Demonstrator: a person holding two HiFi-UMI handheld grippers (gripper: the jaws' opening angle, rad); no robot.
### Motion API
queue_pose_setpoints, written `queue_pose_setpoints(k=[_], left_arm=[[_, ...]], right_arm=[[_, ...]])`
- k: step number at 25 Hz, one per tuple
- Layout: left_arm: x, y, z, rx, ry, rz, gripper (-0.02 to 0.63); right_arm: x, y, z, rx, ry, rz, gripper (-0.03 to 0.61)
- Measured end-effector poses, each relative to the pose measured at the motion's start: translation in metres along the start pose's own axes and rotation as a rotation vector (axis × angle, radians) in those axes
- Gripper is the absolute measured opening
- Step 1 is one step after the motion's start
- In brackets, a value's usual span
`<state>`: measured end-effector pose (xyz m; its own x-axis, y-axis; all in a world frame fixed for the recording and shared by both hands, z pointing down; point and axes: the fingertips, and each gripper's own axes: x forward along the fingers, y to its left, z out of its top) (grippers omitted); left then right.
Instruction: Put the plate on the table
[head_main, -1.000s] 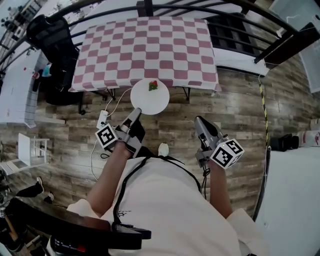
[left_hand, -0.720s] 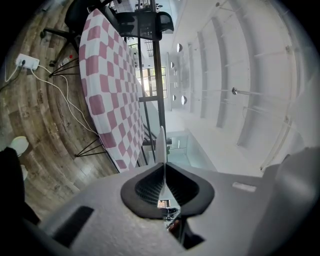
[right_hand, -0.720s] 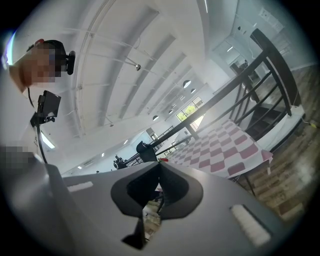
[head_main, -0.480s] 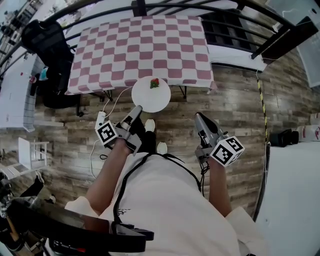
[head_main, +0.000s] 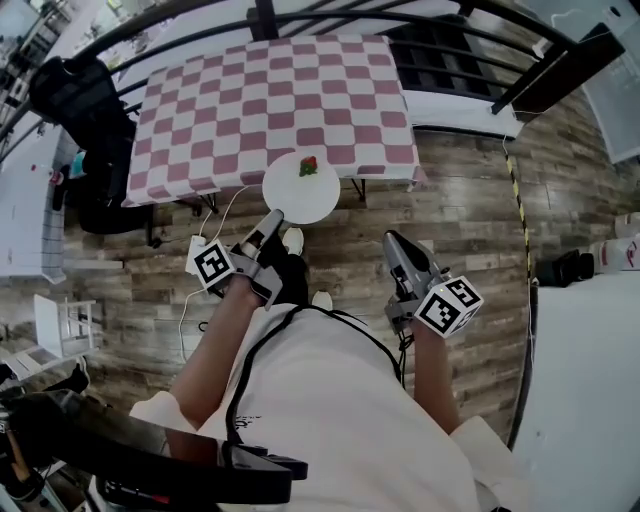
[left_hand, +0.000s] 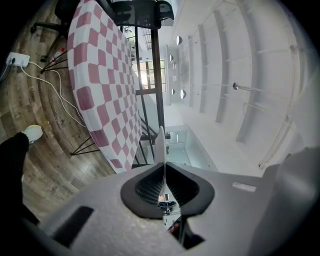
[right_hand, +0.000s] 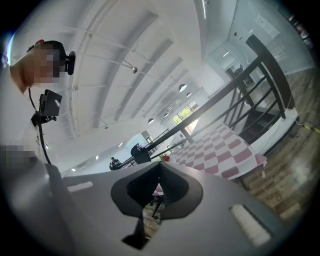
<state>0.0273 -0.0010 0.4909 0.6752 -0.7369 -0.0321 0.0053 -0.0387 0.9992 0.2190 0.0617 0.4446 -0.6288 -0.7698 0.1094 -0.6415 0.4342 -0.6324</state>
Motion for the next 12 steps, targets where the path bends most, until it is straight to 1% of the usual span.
queue_pose_setpoints(k=[5, 12], left_arm=[[0.025, 0.008, 0.030, -0.009, 0.019, -0.011, 0.020], [0.074, 0.014, 0.101, -0.001, 0.053, -0.011, 0.020]], right_arm=[[0.029, -0.013, 0.009, -0.007, 0.001, -0.030, 0.005], [0.107, -0.030, 0.037, -0.020, 0.003, -0.043, 0.005]])
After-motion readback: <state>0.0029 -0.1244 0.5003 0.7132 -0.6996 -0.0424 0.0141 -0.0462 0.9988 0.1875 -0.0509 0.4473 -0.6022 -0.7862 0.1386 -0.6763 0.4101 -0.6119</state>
